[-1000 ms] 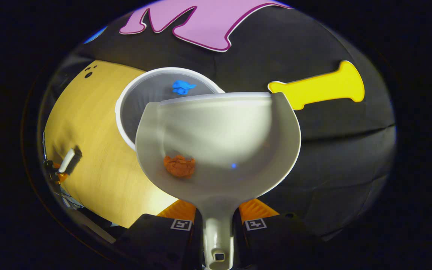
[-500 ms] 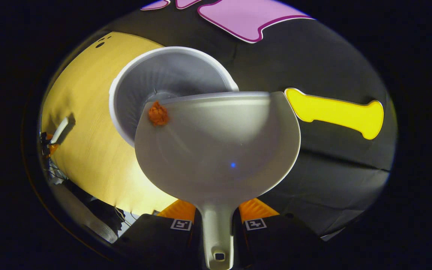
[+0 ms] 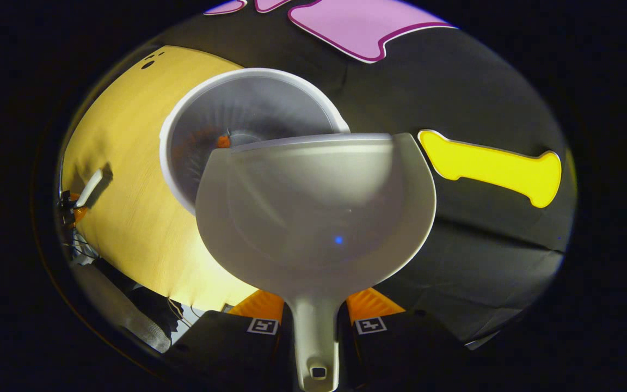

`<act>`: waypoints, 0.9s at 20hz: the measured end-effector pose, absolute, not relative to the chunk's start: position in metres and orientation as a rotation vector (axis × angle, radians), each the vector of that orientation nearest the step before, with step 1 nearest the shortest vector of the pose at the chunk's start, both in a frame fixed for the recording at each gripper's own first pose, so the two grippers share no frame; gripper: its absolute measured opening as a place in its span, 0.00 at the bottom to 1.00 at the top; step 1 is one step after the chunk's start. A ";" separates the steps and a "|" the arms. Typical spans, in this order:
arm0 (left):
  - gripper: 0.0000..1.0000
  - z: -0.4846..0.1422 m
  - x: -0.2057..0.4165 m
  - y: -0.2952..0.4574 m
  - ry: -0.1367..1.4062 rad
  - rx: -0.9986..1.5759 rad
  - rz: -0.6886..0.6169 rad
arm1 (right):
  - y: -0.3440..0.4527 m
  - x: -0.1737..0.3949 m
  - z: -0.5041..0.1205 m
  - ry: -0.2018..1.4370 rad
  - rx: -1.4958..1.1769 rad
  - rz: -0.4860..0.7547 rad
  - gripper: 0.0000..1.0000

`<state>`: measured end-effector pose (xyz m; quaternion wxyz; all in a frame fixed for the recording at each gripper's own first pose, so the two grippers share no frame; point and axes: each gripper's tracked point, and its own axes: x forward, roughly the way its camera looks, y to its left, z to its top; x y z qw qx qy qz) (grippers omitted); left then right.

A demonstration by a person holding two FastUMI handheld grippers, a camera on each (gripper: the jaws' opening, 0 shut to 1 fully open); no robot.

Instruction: Pick up the small broom and dustpan from the desktop, sweep the trash into the dustpan with the broom, and then empty the trash into the garbage bin.

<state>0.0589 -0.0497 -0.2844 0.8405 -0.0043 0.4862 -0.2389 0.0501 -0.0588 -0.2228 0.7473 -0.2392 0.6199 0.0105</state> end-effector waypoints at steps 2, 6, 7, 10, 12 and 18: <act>0.25 -0.283 0.058 -0.051 1.028 -0.006 -0.504 | -0.061 0.045 -0.214 1.315 -0.493 0.037 0.41; 0.25 -0.282 0.057 -0.051 1.032 0.006 -0.494 | -0.060 0.016 -0.189 1.227 -0.382 0.076 0.32; 0.25 -0.282 0.058 -0.051 1.032 0.012 -0.492 | -0.059 0.005 -0.182 1.204 -0.359 0.085 0.36; 0.25 -0.280 0.058 -0.050 1.034 0.030 -0.485 | -0.048 -0.030 -0.169 1.143 -0.318 0.128 0.36; 0.25 -0.278 0.060 -0.049 1.035 0.040 -0.478 | -0.030 -0.055 -0.170 1.125 -0.290 0.171 0.36; 0.25 -0.277 0.061 -0.046 1.041 0.069 -0.449 | 0.054 -0.133 -0.226 1.134 -0.219 0.318 0.36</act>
